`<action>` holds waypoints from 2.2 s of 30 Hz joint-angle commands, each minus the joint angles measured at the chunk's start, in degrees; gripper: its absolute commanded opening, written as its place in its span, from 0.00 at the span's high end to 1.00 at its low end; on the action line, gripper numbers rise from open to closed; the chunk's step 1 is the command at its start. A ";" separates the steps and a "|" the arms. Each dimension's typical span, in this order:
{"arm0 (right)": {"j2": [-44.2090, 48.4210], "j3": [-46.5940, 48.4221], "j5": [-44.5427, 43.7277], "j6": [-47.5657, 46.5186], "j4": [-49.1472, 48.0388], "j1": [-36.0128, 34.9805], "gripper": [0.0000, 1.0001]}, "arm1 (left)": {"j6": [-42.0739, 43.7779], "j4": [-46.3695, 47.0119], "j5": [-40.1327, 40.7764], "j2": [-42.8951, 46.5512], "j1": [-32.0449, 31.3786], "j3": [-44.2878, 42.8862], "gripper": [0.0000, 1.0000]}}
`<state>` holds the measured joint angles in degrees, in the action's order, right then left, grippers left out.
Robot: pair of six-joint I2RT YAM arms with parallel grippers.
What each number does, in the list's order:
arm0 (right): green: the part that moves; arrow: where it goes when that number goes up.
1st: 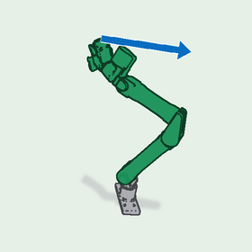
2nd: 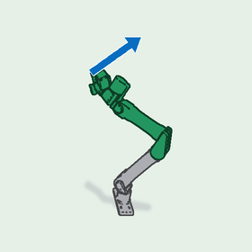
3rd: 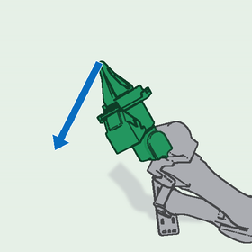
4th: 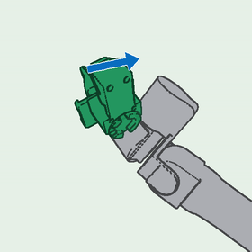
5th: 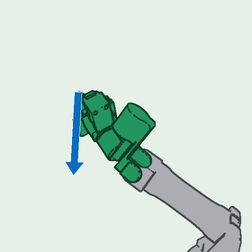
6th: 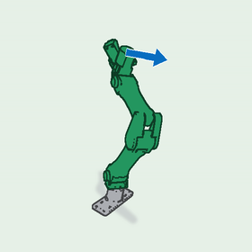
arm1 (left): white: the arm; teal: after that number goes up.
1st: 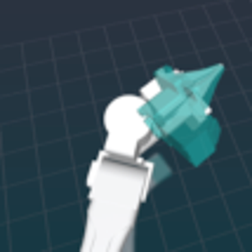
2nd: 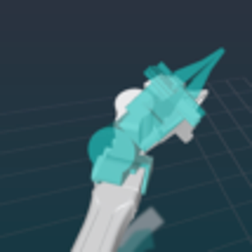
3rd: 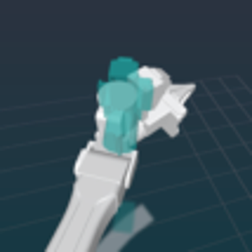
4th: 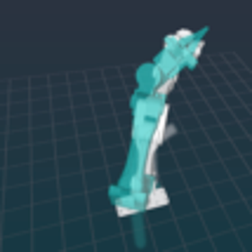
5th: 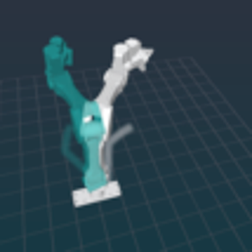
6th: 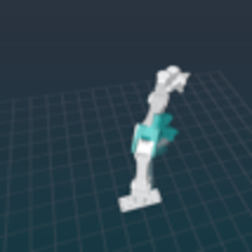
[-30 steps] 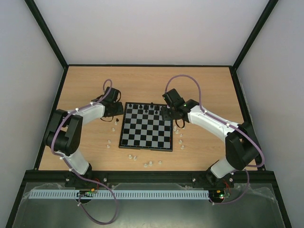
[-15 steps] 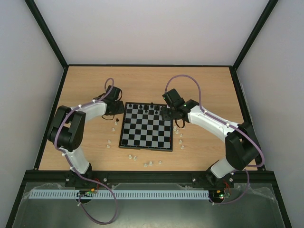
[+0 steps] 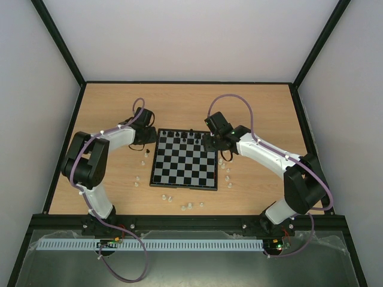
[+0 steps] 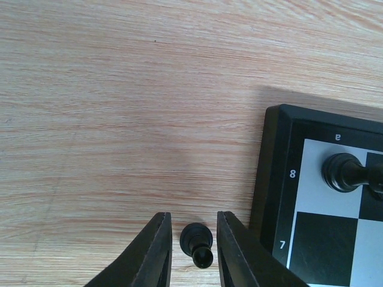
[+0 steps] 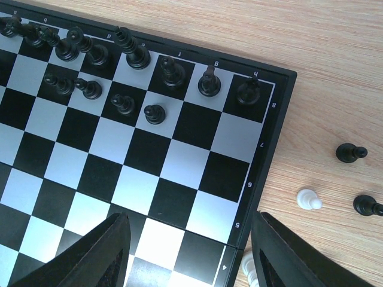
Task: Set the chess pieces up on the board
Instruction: Pick up the chess piece at the center of the board, then place the chess piece on the chessboard.
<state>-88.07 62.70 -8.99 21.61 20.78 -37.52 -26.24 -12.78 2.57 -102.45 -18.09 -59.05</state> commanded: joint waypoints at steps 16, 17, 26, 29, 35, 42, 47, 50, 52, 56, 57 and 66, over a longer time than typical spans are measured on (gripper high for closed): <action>-0.11 -1.69 0.73 -0.51 0.07 -0.01 0.44 | 0.47 -2.62 3.08 -0.46 -1.73 0.08 0.93; -0.03 -1.82 0.66 -0.51 -0.06 -0.01 0.44 | 0.42 -2.87 3.31 -0.18 -1.79 0.10 0.96; 1.25 -2.26 0.07 -0.27 -0.17 -0.01 0.44 | 0.91 -8.82 3.87 6.86 -3.41 -2.13 0.98; 1.66 -2.23 -0.12 -0.17 -0.12 0.04 0.44 | 1.60 -12.86 3.72 7.26 -5.62 -6.45 0.98; 2.74 -2.53 -1.41 0.18 -0.04 0.24 0.44 | 1.57 -15.87 2.91 4.72 -11.43 -11.51 0.97; 2.77 -2.68 -1.14 0.19 -0.21 0.52 0.44 | 0.82 -14.04 2.88 0.19 -14.36 -13.57 0.97; 2.47 -2.55 -0.79 0.10 -0.29 0.52 0.44 | 0.66 -12.68 3.58 -1.68 -14.38 -13.59 0.96; 2.27 -2.52 -0.68 0.10 -0.30 0.59 0.44 | 0.75 -11.80 3.76 -3.09 -14.43 -13.93 0.96; 2.28 -2.57 -0.83 0.10 -0.30 0.60 0.44 | 0.79 -11.18 3.92 -3.76 -14.36 -13.91 0.96; 2.18 -2.59 -0.89 0.08 -0.33 0.60 0.44 | 0.86 -10.14 4.48 -4.56 -14.27 -14.06 0.96; 2.14 -2.58 -0.86 0.05 -0.34 0.60 0.44 | 0.92 -9.97 4.61 -4.64 -14.31 -13.99 0.96; 1.86 -2.52 -0.59 0.04 -0.40 0.60 0.44 | 1.05 -9.20 4.99 -5.14 -13.79 -13.66 0.95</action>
<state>-86.41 60.77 -9.43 21.63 19.79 -37.15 -25.19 -22.33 6.59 -106.61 -32.34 -71.42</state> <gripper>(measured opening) 0.560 0.088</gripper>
